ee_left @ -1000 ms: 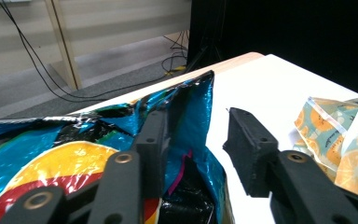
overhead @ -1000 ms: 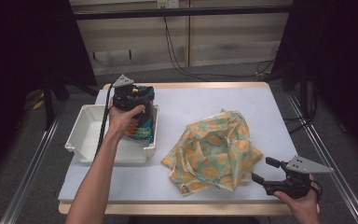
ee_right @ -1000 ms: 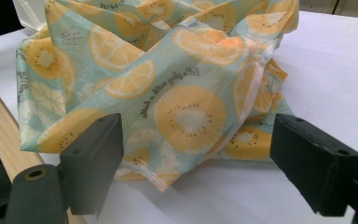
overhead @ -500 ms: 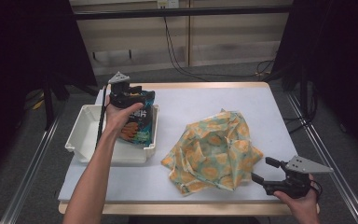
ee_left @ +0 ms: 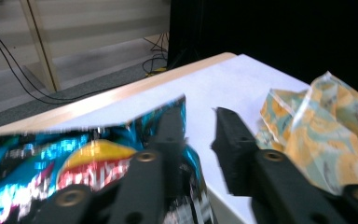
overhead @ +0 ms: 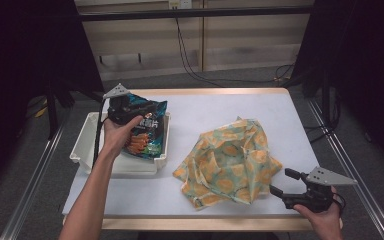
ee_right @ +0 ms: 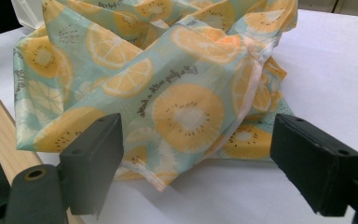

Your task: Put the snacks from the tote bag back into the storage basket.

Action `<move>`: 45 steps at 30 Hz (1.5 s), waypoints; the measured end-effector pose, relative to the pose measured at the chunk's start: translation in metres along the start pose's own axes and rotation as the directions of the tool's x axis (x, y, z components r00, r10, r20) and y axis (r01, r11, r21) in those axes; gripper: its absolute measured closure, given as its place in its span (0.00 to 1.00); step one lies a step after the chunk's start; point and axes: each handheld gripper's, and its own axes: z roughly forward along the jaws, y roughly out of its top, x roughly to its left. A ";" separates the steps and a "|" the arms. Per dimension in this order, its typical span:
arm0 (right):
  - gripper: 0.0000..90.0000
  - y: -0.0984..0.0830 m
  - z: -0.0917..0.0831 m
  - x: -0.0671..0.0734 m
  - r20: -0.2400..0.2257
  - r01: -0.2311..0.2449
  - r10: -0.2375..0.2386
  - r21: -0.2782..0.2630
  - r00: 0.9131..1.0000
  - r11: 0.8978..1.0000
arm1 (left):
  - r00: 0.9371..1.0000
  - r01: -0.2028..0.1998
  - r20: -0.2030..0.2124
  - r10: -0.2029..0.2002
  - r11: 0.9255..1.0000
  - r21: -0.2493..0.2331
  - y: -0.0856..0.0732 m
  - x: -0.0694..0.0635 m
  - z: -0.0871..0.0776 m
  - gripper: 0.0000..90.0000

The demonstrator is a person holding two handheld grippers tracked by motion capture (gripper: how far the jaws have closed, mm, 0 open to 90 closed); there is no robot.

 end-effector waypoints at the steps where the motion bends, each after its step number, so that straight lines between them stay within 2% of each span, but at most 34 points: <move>1: 0.19 0.000 0.000 0.000 0.000 0.000 0.000 0.001 1.000 1.000 | 1.000 -0.001 0.009 0.001 1.000 0.002 -0.002 -0.001 -0.002 0.89; 2: 0.19 0.000 0.000 0.001 0.003 0.000 0.000 0.003 1.000 1.000 | 1.000 0.004 0.017 -0.005 1.000 0.017 -0.006 -0.002 -0.006 0.92; 5: 0.19 0.000 0.001 0.001 -0.002 0.006 -0.006 0.004 1.000 1.000 | 0.999 -0.017 0.031 0.016 0.999 0.039 -0.016 -0.005 -0.016 1.00; 7: 0.19 0.000 0.001 0.002 0.001 0.006 -0.006 0.001 1.000 1.000 | 1.000 -0.018 0.025 0.016 0.999 0.044 -0.024 -0.008 -0.023 1.00; 13: 0.19 0.000 0.002 0.002 -0.001 0.006 -0.006 0.008 1.000 1.000 | 0.998 -0.054 0.030 0.051 0.994 0.096 -0.050 -0.013 -0.036 1.00; 17: 0.19 -0.001 0.002 0.003 0.002 0.008 -0.008 0.009 1.000 1.000 | 0.998 -0.050 0.043 0.044 0.991 0.128 -0.067 -0.015 -0.041 1.00; 19: 0.19 -0.001 0.001 0.003 0.003 0.004 -0.004 0.013 1.000 1.000 | 0.998 -0.059 0.040 0.053 0.985 0.162 -0.077 -0.016 -0.041 1.00; 24: 0.19 -0.003 -0.001 0.002 0.012 -0.002 0.002 0.013 1.000 1.000 | 0.999 -0.020 0.034 0.013 0.977 0.210 -0.102 -0.008 -0.042 1.00; 26: 0.19 -0.003 0.000 0.003 0.018 -0.004 0.004 0.014 1.000 1.000 | 0.999 -0.013 0.040 0.003 0.972 0.236 -0.108 -0.006 -0.041 1.00; 29: 0.19 -0.003 0.001 0.003 0.012 -0.001 0.001 0.023 1.000 1.000 | 1.000 0.002 0.020 -0.007 0.968 0.250 -0.113 -0.002 -0.037 1.00; 30: 0.19 -0.003 0.002 0.004 0.011 0.001 -0.002 0.022 1.000 1.000 | 1.000 0.013 0.024 -0.020 0.966 0.257 -0.115 -0.001 -0.034 1.00; 32: 0.19 -0.003 0.003 0.004 0.010 0.002 -0.002 0.025 1.000 1.000 | 1.000 0.004 0.013 -0.007 0.961 0.277 -0.117 0.000 -0.029 1.00; 34: 0.19 -0.004 0.004 0.004 0.008 -0.001 0.001 0.029 1.000 1.000 | 1.000 -0.011 0.019 0.005 0.955 0.298 -0.118 -0.002 -0.023 1.00; 37: 0.19 -0.005 0.004 0.002 0.010 0.000 -0.001 0.031 1.000 1.000 | 1.000 -0.012 0.012 0.009 0.949 0.316 -0.116 -0.003 -0.016 1.00; 38: 0.19 -0.005 0.004 0.002 0.009 0.000 0.000 0.031 1.000 1.000 | 1.000 -0.019 0.007 0.017 0.944 0.328 -0.116 -0.003 -0.013 1.00; 39: 0.19 -0.005 0.004 0.002 0.009 0.001 -0.001 0.031 1.000 1.000 | 1.000 -0.021 -0.005 0.024 0.937 0.348 -0.115 -0.003 -0.010 1.00; 41: 0.19 -0.005 0.004 0.002 0.006 0.000 0.000 0.033 1.000 0.999 | 0.999 -0.028 -0.005 0.032 0.929 0.369 -0.115 -0.001 -0.007 1.00; 42: 0.19 -0.005 0.004 0.003 0.007 -0.001 0.001 0.034 1.000 0.999 | 1.000 -0.027 -0.003 0.030 0.932 0.362 -0.114 0.000 -0.006 1.00; 45: 0.19 -0.005 0.004 0.003 0.008 -0.004 0.004 0.036 1.000 0.999 | 1.000 -0.021 -0.007 0.026 0.925 0.379 -0.110 0.005 -0.006 1.00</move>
